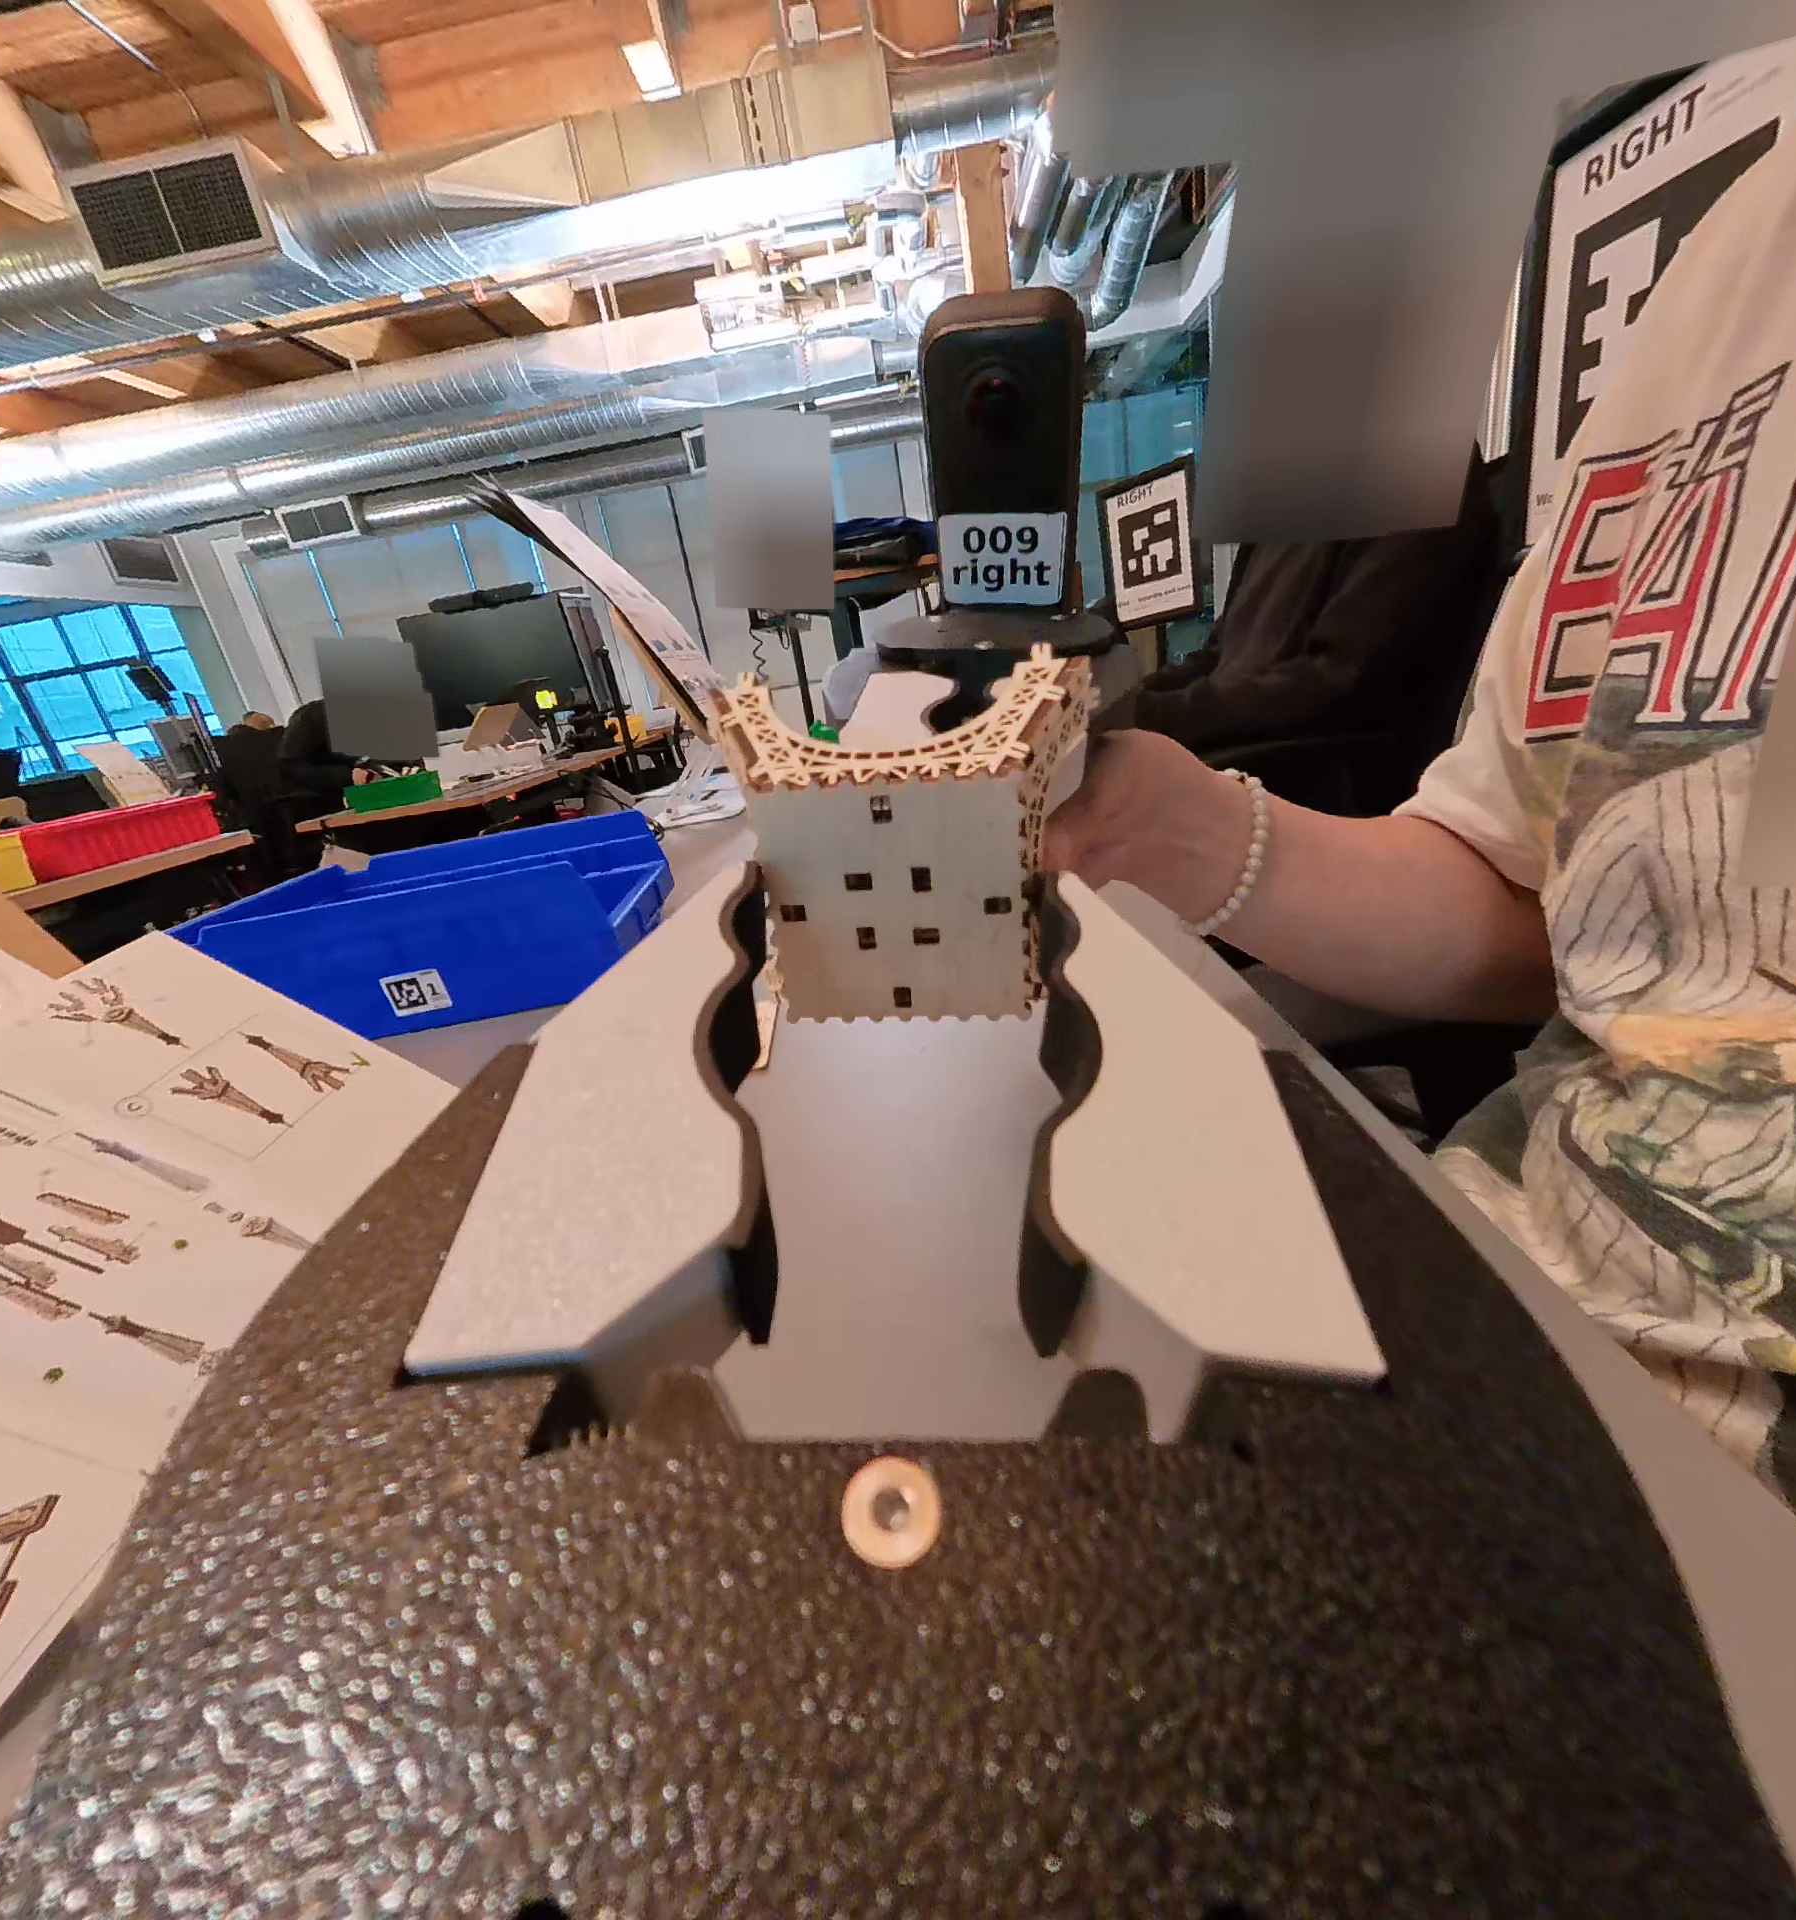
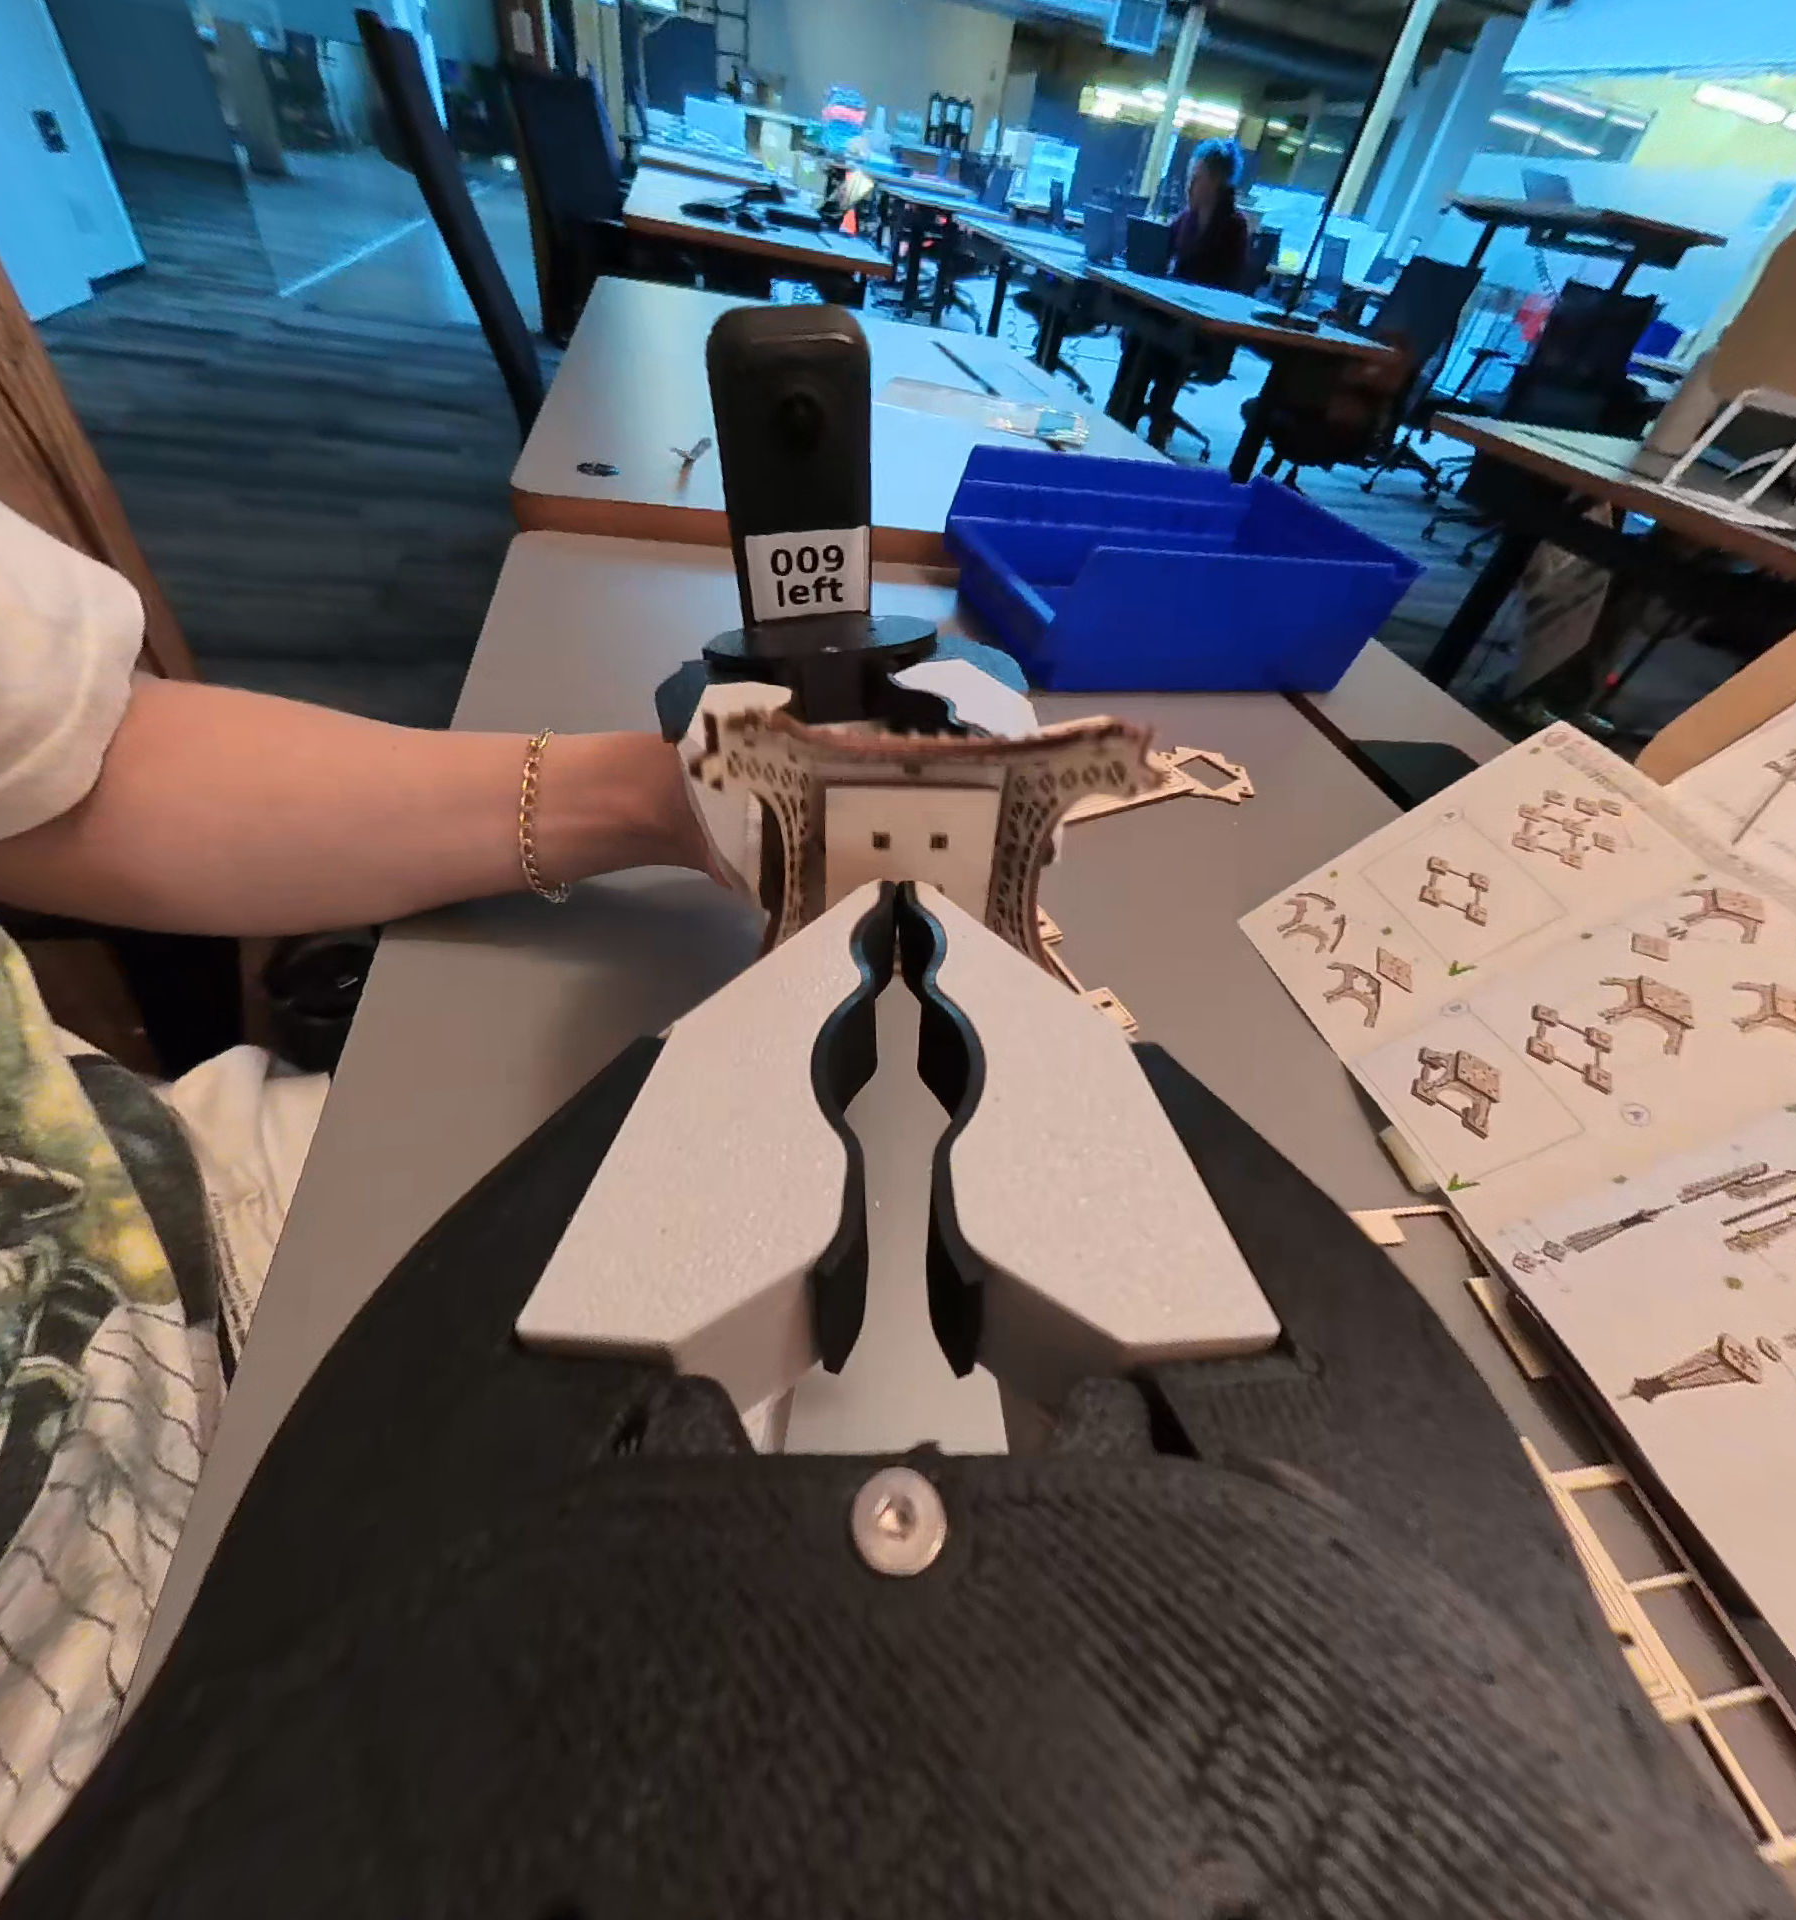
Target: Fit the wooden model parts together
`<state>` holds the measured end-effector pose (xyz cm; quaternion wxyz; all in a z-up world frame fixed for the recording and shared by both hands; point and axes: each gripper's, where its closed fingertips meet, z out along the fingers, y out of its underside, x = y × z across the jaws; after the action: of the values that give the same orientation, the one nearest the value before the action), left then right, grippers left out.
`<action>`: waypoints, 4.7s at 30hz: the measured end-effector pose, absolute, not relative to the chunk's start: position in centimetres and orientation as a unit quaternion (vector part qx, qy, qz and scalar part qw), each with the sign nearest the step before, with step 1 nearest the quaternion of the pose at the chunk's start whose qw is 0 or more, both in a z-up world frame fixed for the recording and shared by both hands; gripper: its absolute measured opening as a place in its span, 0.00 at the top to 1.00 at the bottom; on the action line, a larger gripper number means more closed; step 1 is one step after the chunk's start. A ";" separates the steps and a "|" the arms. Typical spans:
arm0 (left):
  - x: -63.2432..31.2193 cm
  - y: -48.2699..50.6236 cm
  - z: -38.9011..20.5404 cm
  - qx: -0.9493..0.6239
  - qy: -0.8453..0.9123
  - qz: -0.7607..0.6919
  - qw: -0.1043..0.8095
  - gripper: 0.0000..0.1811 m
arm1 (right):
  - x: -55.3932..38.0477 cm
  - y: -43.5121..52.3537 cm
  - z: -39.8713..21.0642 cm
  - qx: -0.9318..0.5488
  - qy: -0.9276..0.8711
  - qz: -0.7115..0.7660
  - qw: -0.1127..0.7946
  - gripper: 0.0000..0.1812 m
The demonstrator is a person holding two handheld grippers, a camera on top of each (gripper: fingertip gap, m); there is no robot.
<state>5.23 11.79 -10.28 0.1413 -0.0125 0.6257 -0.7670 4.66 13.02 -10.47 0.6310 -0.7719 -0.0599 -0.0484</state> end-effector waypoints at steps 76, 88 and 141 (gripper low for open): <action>3.7 11.7 -10.4 -0.045 0.560 -0.825 -0.057 0.72 | 6.4 12.6 -10.1 -0.745 0.036 -0.013 0.666 0.67; -0.3 11.2 -10.4 0.035 0.546 -0.808 -0.219 0.73 | 2.3 13.2 -10.8 -0.726 -0.037 0.123 0.675 0.65; 7.8 10.8 -11.1 -0.189 0.806 -0.516 0.219 0.80 | 7.8 11.4 -12.7 -0.800 0.033 -0.057 0.596 0.90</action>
<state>7.81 10.85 -11.06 0.2185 -0.1892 0.8065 -0.5158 7.81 11.39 -12.66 0.5961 -0.8003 0.0328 -0.0565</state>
